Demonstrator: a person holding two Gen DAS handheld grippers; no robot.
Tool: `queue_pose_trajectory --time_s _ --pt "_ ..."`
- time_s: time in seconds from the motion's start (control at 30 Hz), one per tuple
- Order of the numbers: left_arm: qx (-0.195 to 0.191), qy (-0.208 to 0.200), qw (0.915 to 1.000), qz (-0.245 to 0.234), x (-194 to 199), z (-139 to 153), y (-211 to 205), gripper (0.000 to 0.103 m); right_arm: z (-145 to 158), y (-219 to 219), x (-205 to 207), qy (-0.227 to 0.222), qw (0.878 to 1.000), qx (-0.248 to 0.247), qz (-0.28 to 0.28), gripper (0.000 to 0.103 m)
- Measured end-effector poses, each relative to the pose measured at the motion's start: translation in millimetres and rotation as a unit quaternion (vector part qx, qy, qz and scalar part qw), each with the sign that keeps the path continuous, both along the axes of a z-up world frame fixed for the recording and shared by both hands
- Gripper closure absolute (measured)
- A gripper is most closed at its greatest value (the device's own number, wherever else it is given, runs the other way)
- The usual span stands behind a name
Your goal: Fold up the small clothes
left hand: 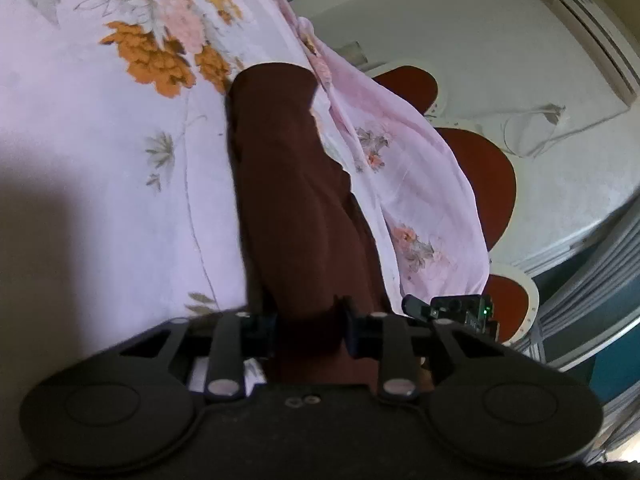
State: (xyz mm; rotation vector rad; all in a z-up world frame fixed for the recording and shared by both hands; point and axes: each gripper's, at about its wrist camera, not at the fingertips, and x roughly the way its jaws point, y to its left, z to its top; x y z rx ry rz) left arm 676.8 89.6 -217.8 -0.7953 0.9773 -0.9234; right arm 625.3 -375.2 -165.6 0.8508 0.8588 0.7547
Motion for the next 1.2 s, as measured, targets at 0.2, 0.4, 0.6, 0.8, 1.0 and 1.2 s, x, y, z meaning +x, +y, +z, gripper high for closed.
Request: queue_pose_trajectory --time_s 0.2,0.4,0.6,0.8,1.0,1.2 --pt "-0.002 -0.005 0.9999 -0.014 7.6 -0.1 -12.1 0.075 0.5 9.1 7.5 -0.014 1.000 -0.003 0.012 0.038" --pt "-0.007 -0.008 0.9999 -0.013 10.6 -0.6 -15.3 0.076 -7.4 6.7 15.3 -0.001 1.000 -0.006 0.015 0.068" --pt "-0.021 0.002 0.9998 -0.006 15.3 -4.0 -15.5 0.074 -10.7 0.9 18.7 0.020 1.000 0.012 0.019 0.068" --pt "0.017 -0.013 0.9996 0.018 5.8 4.4 -18.6 0.084 -0.4 4.7 5.6 -0.005 1.000 -0.026 0.004 0.075" --pt "0.015 -0.048 0.9977 0.044 -16.9 38.7 -9.9 0.085 33.8 6.0 -16.3 -0.036 0.999 -0.035 0.003 0.077" --pt "-0.002 -0.099 0.9940 0.046 -54.8 89.8 6.1 0.085 85.4 15.2 -46.4 -0.083 0.996 -0.038 0.022 0.077"
